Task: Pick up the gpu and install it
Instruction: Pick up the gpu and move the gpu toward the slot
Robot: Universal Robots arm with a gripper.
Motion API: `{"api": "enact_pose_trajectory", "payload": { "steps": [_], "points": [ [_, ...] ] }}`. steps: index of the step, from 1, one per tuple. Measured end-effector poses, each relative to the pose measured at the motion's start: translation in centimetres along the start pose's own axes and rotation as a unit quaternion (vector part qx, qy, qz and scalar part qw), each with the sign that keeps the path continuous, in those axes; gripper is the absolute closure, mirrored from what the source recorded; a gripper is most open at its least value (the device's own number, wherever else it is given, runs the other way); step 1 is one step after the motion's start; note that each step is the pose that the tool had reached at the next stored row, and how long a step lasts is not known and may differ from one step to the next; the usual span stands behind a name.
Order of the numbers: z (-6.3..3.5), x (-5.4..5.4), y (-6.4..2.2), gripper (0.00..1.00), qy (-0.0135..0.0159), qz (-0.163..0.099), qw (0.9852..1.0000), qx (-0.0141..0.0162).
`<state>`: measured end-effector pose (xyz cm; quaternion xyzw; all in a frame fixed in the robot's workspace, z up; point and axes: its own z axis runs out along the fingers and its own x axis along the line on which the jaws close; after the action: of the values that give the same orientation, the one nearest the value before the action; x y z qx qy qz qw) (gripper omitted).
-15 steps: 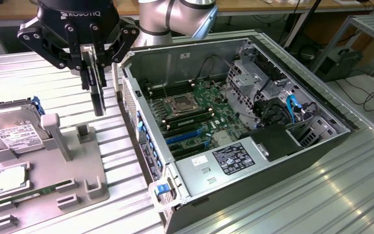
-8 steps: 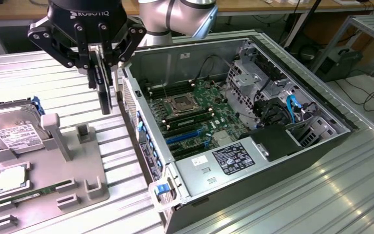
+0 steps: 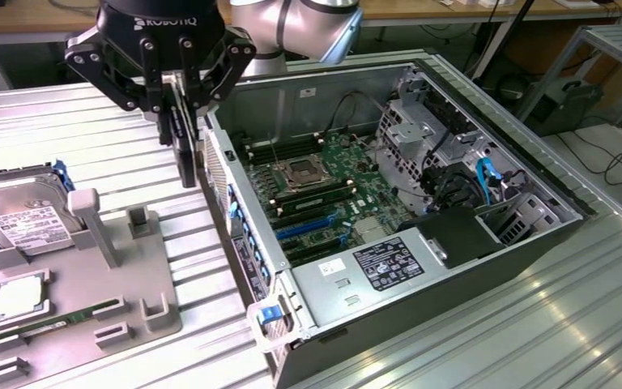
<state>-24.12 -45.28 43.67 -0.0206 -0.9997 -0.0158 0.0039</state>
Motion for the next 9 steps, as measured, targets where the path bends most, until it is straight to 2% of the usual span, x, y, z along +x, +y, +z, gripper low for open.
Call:
{"api": "enact_pose_trajectory", "payload": {
  "steps": [9],
  "points": [
    [-0.01,-1.2,0.05,0.72,0.0,0.0,1.0,0.0]
  ]
}}
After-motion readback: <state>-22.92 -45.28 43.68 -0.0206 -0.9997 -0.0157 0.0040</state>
